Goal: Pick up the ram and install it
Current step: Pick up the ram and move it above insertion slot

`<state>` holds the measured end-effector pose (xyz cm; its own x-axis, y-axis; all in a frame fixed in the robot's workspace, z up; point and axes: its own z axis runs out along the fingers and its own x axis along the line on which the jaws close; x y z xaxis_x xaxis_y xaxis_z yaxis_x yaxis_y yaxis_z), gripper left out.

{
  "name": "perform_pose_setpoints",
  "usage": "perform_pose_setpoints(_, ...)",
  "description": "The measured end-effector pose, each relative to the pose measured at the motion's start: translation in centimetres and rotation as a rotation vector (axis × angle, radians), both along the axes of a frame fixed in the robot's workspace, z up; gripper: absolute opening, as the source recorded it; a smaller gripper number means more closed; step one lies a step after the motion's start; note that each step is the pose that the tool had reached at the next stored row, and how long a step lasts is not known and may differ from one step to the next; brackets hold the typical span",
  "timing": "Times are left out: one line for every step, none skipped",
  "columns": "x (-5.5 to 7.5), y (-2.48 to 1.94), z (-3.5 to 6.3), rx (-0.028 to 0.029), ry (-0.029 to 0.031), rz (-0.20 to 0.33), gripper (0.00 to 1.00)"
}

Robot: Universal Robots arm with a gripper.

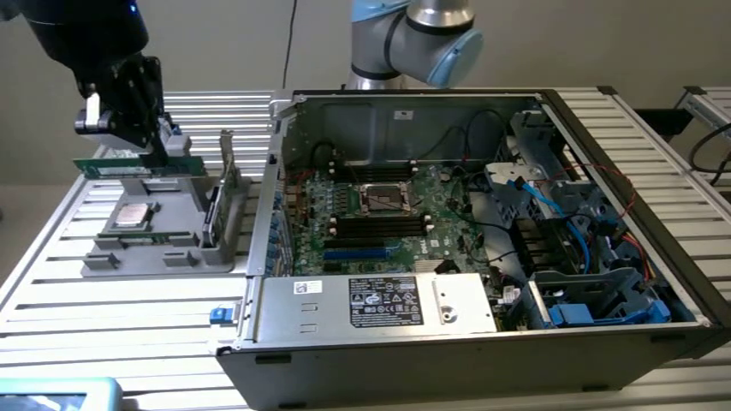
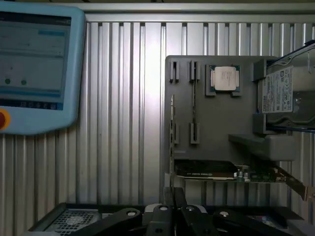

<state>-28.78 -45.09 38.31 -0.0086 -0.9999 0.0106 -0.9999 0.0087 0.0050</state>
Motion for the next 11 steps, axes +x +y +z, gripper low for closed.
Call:
perform_pose_setpoints(0.4, -0.05, 0.4, 0.0002, 0.0001, 0.0, 0.13)
perform_pose_setpoints(0.8, -0.1, 0.79, 0.0004, 0.0, 0.0, 0.13)
perform_pose_setpoints(1.2, -0.16, 1.2, 0.0007, 0.0, 0.0, 0.13)
perform_pose_setpoints(1.6, -0.2, 1.54, 0.0008, 0.0001, 0.0, 0.13)
perform_pose_setpoints(2.0, -0.23, 1.82, 0.001, 0.0001, 0.0, 0.13)
perform_pose_setpoints(2.4, -0.25, 2.06, 0.0013, -0.0001, 0.0, 0.13)
perform_pose_setpoints(2.8, -0.27, 2.28, 0.0013, 0.0, 0.0, 0.13)
perform_pose_setpoints(3.2, -0.29, 2.49, 0.0015, 0.0, 0.0, 0.13)
perform_pose_setpoints(3.6, -0.3, 2.68, 0.0016, -0.0001, 0.0, 0.13)
perform_pose_setpoints(4.1, -0.32, 2.88, 0.0015, 0.0001, 0.0, 0.13)
perform_pose_setpoints(4.5, -0.33, 3.04, 0.0016, 0.0001, 0.0, 0.13)
